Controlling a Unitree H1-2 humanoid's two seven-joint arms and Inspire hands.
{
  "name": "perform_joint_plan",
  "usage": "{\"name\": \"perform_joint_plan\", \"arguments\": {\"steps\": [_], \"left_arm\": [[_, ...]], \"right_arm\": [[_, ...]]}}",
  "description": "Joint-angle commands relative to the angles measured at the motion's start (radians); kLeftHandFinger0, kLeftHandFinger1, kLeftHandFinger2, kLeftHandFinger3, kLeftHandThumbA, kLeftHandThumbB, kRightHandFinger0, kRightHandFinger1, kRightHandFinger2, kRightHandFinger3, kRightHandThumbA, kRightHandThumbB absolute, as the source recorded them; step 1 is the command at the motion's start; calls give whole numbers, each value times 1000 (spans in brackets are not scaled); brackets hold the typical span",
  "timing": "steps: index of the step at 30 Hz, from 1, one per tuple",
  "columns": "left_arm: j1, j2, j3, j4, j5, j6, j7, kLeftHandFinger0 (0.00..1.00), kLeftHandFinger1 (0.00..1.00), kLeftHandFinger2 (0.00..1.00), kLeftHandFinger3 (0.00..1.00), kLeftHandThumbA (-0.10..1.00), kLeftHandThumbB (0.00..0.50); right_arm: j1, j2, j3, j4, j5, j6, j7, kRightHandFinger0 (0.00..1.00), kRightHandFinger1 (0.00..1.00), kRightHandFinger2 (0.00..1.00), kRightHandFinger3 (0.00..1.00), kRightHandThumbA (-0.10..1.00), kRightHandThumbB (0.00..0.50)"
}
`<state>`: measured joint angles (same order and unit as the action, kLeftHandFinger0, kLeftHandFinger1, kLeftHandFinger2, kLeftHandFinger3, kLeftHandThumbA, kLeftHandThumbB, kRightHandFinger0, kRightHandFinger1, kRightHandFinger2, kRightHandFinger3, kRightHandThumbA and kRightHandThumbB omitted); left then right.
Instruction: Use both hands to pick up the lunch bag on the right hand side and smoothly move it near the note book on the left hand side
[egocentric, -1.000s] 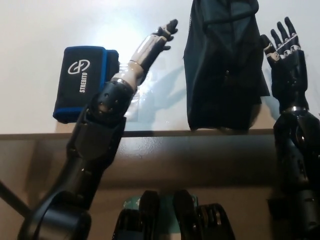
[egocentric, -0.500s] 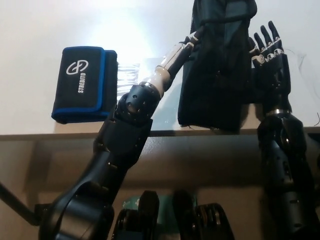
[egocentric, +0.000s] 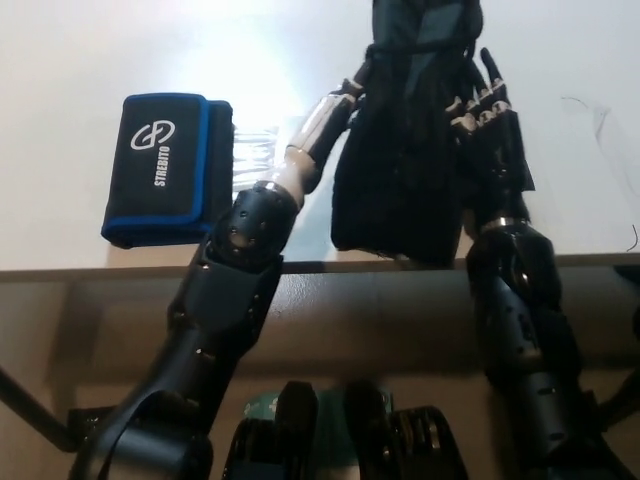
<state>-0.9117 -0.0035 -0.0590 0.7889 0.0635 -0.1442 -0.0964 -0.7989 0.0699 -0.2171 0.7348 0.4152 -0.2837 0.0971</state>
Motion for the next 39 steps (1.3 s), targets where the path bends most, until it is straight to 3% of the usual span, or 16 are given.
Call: {"name": "perform_joint_plan", "arguments": {"steps": [1,3,4,5,12,14,22,25,28,33,39], "left_arm": [[3,50,4,-113,6,-8,-4,1000,1000,1000,1000,1000,376],[15,61,3,-134,10,-8,-1,1000,1000,1000,1000,1000,379],[19,66,3,-147,18,-8,11,1000,1000,1000,1000,1000,427],[27,73,6,-168,16,-5,11,1000,1000,1000,1000,1000,400],[77,90,19,-249,10,9,24,1000,1000,1000,1000,1000,409],[85,91,21,-269,9,18,24,1000,1000,1000,1000,1000,387],[66,102,42,-276,-6,14,30,1000,1000,1000,1000,1000,363],[61,100,52,-266,-15,1,32,1000,1000,1000,1000,1000,369],[65,94,60,-271,-5,4,51,1000,1000,1000,1000,1000,342],[73,87,72,-277,10,13,87,1000,1000,1000,1000,1000,366],[85,92,82,-290,6,24,92,1000,1000,1000,1000,1000,350]], "right_arm": [[-89,34,36,44,-41,-54,20,1000,1000,1000,1000,1000,140],[-98,38,40,60,-42,-61,17,1000,1000,1000,1000,1000,139],[-102,41,42,65,-39,-54,18,1000,1000,1000,1000,978,142],[-109,46,44,75,-35,-52,21,1000,1000,1000,1000,1000,138],[-168,84,65,188,-59,-85,28,1000,1000,1000,1000,1000,150],[-188,90,73,229,-70,-104,31,1000,1000,1000,1000,1000,174],[-272,108,61,361,-59,-172,43,1000,1000,1000,1000,1000,153],[-285,111,58,380,-56,-174,43,1000,1000,1000,1000,1000,164],[-300,120,44,400,-31,-153,65,1000,1000,1000,1000,983,177],[-313,127,59,423,-59,-170,60,1000,1000,1000,1000,1000,157],[-315,131,57,431,-61,-174,60,1000,1000,1000,1000,1000,141]]}}
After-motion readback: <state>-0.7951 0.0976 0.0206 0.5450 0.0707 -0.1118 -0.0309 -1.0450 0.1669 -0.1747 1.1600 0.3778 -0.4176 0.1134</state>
